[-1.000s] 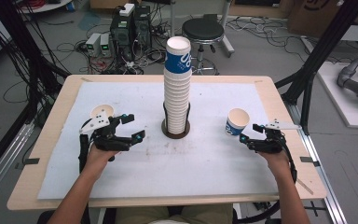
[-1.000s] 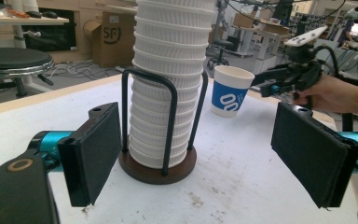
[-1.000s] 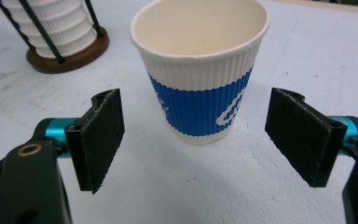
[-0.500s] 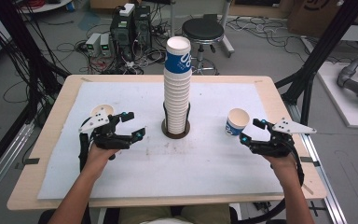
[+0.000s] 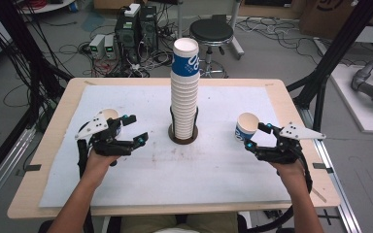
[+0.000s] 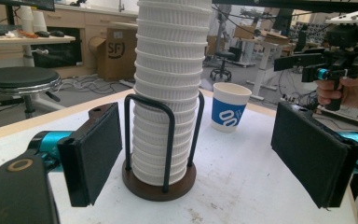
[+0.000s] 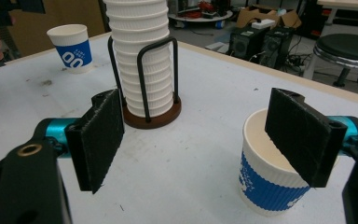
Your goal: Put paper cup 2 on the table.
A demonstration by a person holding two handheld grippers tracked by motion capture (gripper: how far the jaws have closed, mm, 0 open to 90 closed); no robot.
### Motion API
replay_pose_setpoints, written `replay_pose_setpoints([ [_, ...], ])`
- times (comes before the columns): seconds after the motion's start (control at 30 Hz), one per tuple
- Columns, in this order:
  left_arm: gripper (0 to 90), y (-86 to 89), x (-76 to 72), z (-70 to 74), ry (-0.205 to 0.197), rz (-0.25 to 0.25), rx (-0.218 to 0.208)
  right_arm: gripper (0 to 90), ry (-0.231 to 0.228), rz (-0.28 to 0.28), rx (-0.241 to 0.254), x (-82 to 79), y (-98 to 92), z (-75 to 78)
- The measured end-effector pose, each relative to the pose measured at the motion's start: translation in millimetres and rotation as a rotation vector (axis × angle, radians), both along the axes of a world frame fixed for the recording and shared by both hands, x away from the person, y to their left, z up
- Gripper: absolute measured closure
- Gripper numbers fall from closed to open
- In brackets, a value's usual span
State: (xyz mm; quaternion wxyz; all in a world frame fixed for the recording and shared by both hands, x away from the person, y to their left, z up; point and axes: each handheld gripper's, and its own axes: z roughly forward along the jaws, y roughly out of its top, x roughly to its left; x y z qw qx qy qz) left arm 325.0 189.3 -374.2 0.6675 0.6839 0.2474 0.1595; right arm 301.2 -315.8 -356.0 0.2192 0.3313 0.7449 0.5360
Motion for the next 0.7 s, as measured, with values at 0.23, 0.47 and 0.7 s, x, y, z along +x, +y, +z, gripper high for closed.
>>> replay_pose_setpoints([
  [0.23,16.2,-1.7,-0.5,1.0,-0.004,-0.001,0.001,20.1,-0.014,0.001,-0.006,-2.4,0.5,2.3],
  [0.47,16.2,-1.7,0.5,0.7,0.000,0.001,0.000,20.1,-0.021,-0.008,0.002,-2.7,-2.1,2.3],
  [0.7,16.2,-0.6,1.3,1.1,0.001,0.003,0.000,20.1,-0.023,-0.011,0.006,-1.0,-3.0,2.7],
])
